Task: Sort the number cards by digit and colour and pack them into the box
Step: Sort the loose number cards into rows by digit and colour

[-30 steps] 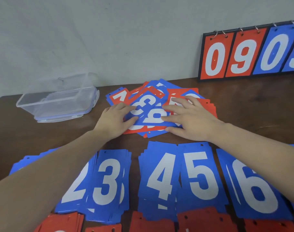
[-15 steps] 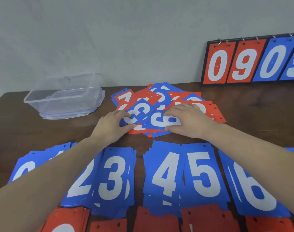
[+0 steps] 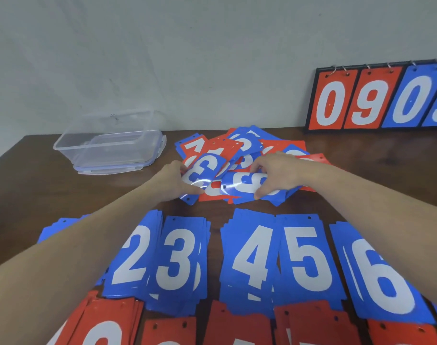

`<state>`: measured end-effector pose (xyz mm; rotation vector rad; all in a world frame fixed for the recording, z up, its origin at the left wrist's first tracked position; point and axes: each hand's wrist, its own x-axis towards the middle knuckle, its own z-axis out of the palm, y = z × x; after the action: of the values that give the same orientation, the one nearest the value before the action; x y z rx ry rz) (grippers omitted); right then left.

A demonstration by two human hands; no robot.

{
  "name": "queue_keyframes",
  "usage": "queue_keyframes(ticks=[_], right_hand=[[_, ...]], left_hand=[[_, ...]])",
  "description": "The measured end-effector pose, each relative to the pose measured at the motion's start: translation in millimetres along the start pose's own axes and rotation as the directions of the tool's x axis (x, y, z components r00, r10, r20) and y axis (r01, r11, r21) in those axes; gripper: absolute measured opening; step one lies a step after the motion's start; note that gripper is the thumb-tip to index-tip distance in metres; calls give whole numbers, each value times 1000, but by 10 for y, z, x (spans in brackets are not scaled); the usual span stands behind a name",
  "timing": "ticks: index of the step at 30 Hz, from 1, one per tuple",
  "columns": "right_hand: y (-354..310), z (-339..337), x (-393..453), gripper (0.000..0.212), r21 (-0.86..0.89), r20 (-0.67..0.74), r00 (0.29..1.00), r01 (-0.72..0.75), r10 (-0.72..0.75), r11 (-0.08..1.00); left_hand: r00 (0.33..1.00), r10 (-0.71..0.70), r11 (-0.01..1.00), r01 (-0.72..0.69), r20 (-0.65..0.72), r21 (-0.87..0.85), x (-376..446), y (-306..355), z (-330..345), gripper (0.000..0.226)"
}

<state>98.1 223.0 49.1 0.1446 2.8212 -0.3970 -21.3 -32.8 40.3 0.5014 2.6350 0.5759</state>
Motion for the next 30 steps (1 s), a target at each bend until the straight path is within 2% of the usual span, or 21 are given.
queue_keyframes(ticks=[3, 6, 8, 12, 14, 15, 18, 22, 24, 26, 30], right_hand=[[62, 75, -69, 64, 92, -104, 994, 56, -47, 994], [95, 135, -121, 75, 319, -155, 987, 94, -46, 943], [113, 170, -131, 80, 490, -163, 987, 77, 5, 868], [115, 198, -159, 43, 636, -198, 965, -6, 171, 772], [57, 184, -197, 25, 679, -213, 955, -8, 207, 734], [23, 172, -207, 23, 685, -228, 948, -6, 222, 728], [-23, 154, -179, 26, 725, -279, 920, 15, 274, 688], [-109, 123, -217, 32, 849, -301, 906, 112, 298, 517], [-185, 115, -284, 26, 885, -295, 908, 143, 297, 443], [-259, 129, -346, 14, 896, -276, 916, 136, 291, 422], [-453, 172, -563, 17, 905, -211, 953, 105, 219, 412]], left_hand=[[998, 16, 991, -25, -66, -129, -70, -61, 31, 74], [991, 28, 967, -60, -132, -247, -148, -124, 25, 68], [988, -8, 930, -49, -153, -364, -188, -153, -8, 60], [991, -57, 755, -37, -122, -655, -276, -211, -57, 29], [994, -55, 662, -38, -99, -748, -358, -214, -71, 28], [995, -46, 624, -44, -93, -780, -410, -210, -75, 29], [995, -23, 602, -65, -99, -796, -547, -231, -101, 29], [995, -3, 554, -79, -97, -828, -723, -307, -175, 28], [994, 14, 516, -103, -112, -851, -818, -366, -212, 32], [989, 21, 495, -135, -144, -858, -930, -449, -232, 35], [976, -22, 487, -178, -216, -855, -1192, -642, -273, 36]])
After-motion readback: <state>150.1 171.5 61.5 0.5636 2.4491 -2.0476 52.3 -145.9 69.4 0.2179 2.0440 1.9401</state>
